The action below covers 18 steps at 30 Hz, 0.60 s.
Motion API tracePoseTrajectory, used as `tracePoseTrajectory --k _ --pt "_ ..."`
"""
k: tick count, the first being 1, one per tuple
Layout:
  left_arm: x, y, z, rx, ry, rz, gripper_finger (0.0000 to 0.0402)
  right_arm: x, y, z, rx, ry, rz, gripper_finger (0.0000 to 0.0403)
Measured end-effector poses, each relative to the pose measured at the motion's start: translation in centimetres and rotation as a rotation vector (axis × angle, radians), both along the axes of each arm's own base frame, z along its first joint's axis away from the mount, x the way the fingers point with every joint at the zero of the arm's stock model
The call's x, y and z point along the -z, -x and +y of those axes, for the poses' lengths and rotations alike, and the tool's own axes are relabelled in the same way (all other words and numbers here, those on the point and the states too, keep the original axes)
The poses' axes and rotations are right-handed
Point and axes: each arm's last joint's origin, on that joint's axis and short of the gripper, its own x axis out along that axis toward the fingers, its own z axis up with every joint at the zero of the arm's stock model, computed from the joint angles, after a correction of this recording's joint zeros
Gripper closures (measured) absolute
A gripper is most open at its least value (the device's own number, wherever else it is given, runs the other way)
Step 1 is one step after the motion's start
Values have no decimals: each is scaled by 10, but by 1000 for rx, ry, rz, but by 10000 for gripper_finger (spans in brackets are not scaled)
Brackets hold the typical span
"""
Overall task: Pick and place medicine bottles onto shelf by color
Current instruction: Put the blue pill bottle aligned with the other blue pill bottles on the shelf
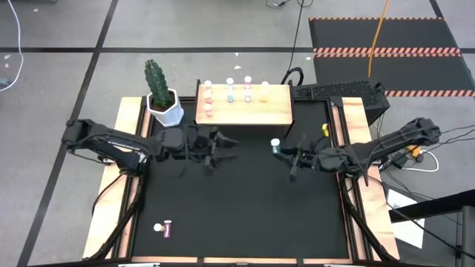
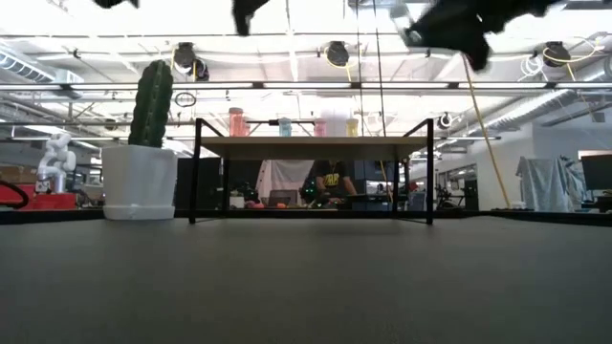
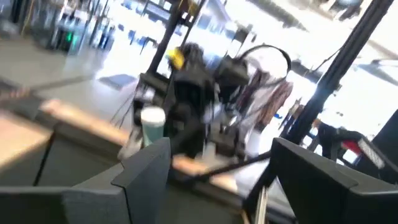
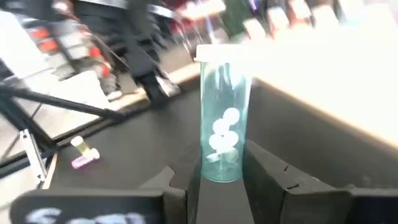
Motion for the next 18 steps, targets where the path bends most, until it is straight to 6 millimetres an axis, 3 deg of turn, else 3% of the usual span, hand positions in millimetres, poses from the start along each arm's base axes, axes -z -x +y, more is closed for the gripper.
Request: tracePoseTrajectory --k 5,9,12,18 --pt "-20 -37 -5 -3 -130 19 124 -8 -24 4 -29 200 -125 313" --pt "-43 -57 -6 -35 -269 169 124 -5 -35 7 -38 310 -135 314" --pt "-57 -65 1 -91 -332 277 124 -4 -39 8 -41 363 -141 314" --pt "-74 -76 8 -72 -345 262 124 -11 -40 9 -36 484 -183 314"
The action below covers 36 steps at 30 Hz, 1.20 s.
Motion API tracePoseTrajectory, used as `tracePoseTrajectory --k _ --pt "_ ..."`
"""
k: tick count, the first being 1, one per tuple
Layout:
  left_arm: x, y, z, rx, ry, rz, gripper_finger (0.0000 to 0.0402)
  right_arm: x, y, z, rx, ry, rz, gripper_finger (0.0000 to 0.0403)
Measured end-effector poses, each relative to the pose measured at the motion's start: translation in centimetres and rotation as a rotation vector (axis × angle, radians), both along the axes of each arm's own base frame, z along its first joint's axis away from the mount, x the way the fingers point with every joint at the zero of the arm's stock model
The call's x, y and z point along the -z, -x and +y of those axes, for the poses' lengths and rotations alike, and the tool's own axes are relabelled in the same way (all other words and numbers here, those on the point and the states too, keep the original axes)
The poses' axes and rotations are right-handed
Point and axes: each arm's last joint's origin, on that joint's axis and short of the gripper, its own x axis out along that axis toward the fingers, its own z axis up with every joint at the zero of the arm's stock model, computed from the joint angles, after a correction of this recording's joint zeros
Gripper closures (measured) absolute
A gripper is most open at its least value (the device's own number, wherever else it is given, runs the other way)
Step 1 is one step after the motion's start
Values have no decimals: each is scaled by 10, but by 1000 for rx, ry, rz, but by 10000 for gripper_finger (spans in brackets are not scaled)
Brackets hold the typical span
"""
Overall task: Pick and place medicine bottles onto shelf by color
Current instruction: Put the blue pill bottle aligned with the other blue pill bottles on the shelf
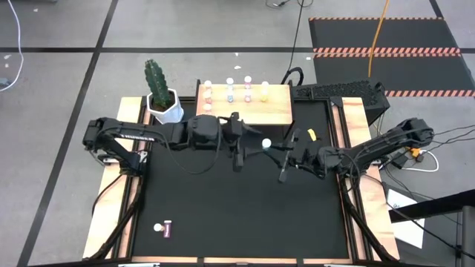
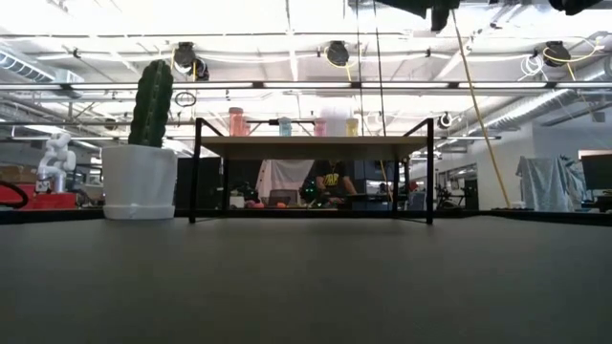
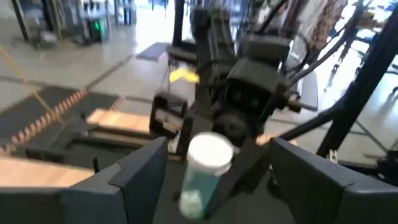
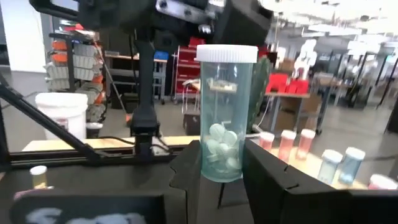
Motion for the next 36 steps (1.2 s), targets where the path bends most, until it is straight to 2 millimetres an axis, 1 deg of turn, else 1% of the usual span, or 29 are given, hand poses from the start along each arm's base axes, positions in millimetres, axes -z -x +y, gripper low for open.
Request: tracePoseTrajectory --k 5,8,12,14,17,19,23,29,36 --pt "4 -7 8 -11 76 30 124 -4 1 -2 18 63 -13 314" --pt "5 -8 10 -17 45 29 124 -3 0 -4 24 60 -5 314" --pt "6 -12 10 -11 -13 7 127 -3 -1 -9 36 12 -23 314" --pt "5 -13 9 -6 -37 -1 137 -2 -2 -12 44 -21 -24 314" --pt "9 -16 11 6 -20 3 159 0 -3 -16 22 -58 -19 314" --pt "13 -18 13 5 -7 19 173 1 -4 -18 -1 -64 -15 314" --pt "16 -21 15 0 -12 22 190 2 -5 -22 11 -61 0 314" --pt "17 -21 15 -20 -15 27 208 3 -5 -22 11 -63 6 314" --pt "15 -20 16 -38 -13 23 248 4 -5 -22 11 -80 15 314"
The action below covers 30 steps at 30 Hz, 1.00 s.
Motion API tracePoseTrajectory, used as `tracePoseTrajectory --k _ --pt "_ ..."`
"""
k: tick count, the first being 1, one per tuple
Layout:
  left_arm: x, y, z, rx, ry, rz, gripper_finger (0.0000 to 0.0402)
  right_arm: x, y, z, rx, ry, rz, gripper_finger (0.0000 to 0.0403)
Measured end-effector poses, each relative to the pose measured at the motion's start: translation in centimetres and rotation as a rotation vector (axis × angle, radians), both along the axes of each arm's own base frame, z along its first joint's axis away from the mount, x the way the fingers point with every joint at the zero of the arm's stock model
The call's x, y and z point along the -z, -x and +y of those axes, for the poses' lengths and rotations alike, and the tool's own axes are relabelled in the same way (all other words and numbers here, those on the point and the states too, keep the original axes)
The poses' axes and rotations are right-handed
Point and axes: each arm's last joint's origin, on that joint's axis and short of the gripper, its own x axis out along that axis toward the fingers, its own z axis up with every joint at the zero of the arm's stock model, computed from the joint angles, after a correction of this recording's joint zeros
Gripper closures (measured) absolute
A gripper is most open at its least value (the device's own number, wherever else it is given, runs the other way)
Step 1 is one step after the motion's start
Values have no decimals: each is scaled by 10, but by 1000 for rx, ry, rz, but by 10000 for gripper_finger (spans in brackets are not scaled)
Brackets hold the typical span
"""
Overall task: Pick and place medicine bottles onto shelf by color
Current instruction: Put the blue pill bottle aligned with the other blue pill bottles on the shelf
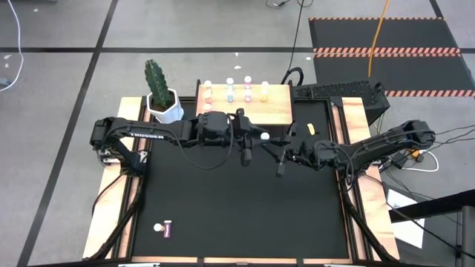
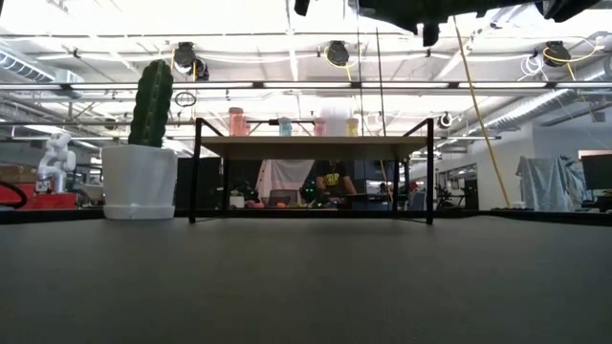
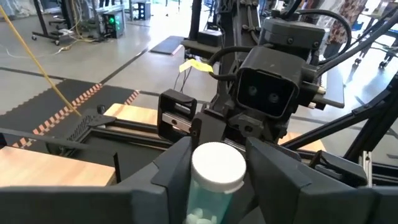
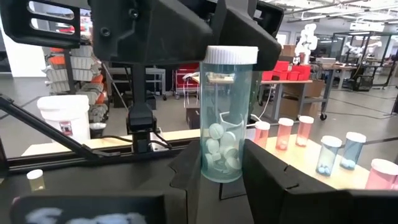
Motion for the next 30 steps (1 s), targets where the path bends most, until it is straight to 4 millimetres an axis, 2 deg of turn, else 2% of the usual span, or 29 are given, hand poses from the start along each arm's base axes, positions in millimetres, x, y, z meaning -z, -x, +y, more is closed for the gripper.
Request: tracePoseTrajectory --k 7,14,18,23,26,30 --pt "0 0 0 -3 -1 1 285 0 0 0 2 2 5 314" --pt "0 0 1 -23 -4 1 276 1 0 -2 12 -24 0 299" --pt "-3 3 7 -79 -3 -8 280 5 -1 -11 77 -67 25 259" --pt "-15 12 20 -129 19 -44 286 11 1 -21 238 -155 34 183" --pt "-16 15 30 -187 18 -40 280 16 1 -23 262 -182 64 139" --pt "-23 32 49 -327 -10 17 277 20 2 -23 252 -207 95 102"
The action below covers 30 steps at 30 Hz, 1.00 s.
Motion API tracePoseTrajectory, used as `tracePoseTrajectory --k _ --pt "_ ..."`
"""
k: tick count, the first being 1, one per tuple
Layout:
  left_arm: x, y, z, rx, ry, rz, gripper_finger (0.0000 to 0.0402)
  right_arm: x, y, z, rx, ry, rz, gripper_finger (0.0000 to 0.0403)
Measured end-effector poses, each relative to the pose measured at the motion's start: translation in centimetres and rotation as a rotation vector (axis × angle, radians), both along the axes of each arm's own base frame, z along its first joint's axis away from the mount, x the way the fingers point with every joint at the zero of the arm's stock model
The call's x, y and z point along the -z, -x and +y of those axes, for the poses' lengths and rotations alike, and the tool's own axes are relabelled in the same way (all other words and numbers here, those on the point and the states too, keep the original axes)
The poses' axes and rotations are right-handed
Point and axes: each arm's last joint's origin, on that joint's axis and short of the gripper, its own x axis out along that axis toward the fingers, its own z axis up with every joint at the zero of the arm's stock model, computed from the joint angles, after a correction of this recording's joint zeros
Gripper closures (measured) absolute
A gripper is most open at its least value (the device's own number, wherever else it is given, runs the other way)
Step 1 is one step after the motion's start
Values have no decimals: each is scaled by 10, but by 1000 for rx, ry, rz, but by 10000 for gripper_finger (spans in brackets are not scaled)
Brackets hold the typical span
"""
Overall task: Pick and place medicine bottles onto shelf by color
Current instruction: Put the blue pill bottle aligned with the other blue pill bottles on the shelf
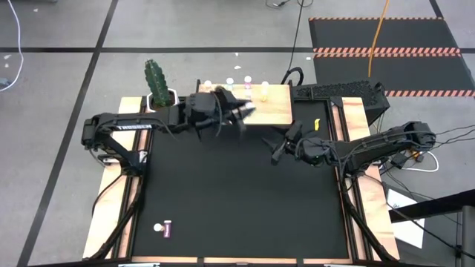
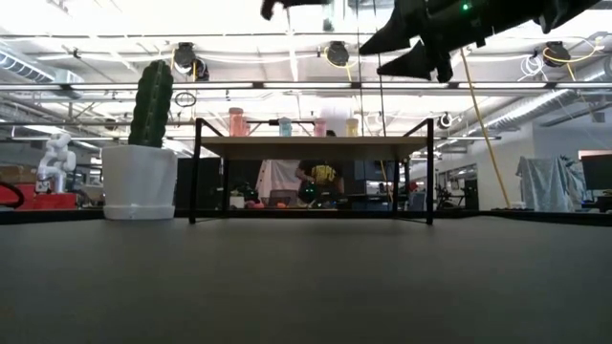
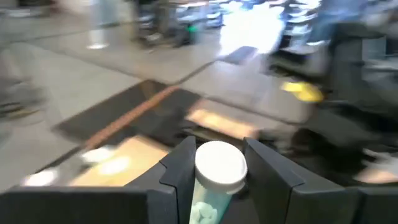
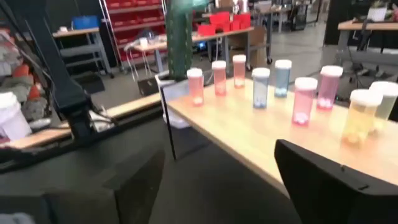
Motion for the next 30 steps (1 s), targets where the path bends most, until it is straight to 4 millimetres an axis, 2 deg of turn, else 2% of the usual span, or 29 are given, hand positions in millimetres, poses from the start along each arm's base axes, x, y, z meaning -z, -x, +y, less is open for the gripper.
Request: tracePoseTrajectory --k 3,10,14,20,22,26,30 --pt "-2 14 17 -129 -19 51 276 2 0 2 -6 -10 10 90" --pt "-20 41 45 -224 -79 44 276 7 1 3 -57 -15 74 89" --pt "3 45 52 -244 -73 82 275 8 1 3 -61 -15 79 89" --pt "68 56 54 -211 -72 16 275 8 1 3 -58 -19 81 89" --pt "79 57 53 -180 -96 -42 275 9 1 3 -56 -30 83 89" --pt "109 64 57 -141 -79 8 275 10 1 3 -54 -33 90 90" --pt "120 67 61 -85 -73 35 275 10 1 2 -47 -34 90 90"
